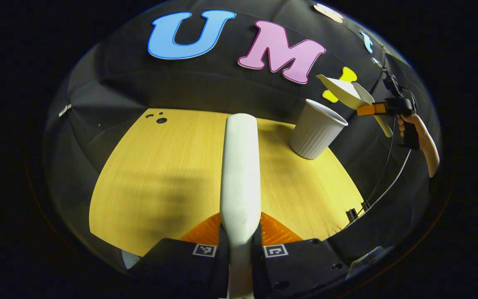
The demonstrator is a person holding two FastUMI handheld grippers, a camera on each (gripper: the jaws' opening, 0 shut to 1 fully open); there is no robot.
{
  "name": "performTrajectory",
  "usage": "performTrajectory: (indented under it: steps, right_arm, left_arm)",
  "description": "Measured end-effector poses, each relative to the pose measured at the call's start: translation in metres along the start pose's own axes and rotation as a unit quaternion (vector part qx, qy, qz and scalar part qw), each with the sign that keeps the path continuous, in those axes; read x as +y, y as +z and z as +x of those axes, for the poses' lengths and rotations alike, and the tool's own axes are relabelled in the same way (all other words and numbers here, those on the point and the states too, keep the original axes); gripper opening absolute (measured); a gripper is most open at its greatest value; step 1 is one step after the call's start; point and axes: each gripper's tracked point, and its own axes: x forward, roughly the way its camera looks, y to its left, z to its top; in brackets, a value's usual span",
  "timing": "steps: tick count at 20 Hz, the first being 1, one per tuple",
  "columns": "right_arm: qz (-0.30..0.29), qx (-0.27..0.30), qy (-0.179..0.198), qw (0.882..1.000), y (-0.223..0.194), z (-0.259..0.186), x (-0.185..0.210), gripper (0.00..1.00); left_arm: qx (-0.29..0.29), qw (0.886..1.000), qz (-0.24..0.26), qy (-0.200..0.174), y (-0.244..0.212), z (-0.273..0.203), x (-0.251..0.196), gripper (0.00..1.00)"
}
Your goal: Pick up the small broom and dustpan from the desktop, sweep the trash into the dustpan with the broom, and then empty the trash into the garbage bin.
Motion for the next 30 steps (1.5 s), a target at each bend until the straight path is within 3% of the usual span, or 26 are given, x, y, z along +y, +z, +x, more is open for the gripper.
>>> performTrajectory:
  steps: [5,6,7,13,20,25,30]
  right_arm:
    - [0.004,0.024,0.068,0.997,-0.04,-0.016,0.062,0.35]
    - [0.001,0.028,0.077,0.997,-0.048,-0.018,0.073,0.31]
    - [-0.002,0.032,0.085,0.996,-0.056,-0.021,0.083,0.34]
    - [-0.009,0.081,0.127,0.989,-0.122,-0.019,0.133,0.34]
    - [0.014,0.163,0.139,0.977,-0.216,0.007,0.16,0.34]
    - [0.079,0.217,0.144,0.962,-0.271,0.016,0.169,0.38]
    - [0.066,0.255,0.128,0.956,-0.311,0.016,0.168,0.35]
  left_arm:
    - [-0.005,1.0,0.006,0.006,-0.006,0.016,0.001,0.27]
    - [-0.002,1.0,0.007,0.007,-0.009,0.019,0.004,0.26]
    - [0.0,1.0,0.008,0.011,-0.01,0.022,0.009,0.26]
    - [0.017,0.999,-0.004,0.032,-0.02,0.049,0.039,0.27]
    - [0.06,0.996,-0.001,0.06,-0.042,0.092,0.058,0.27]
    - [0.094,0.993,-0.002,0.073,-0.061,0.124,0.061,0.26]
    - [0.134,0.984,0.045,0.109,-0.077,0.148,0.072,0.29]
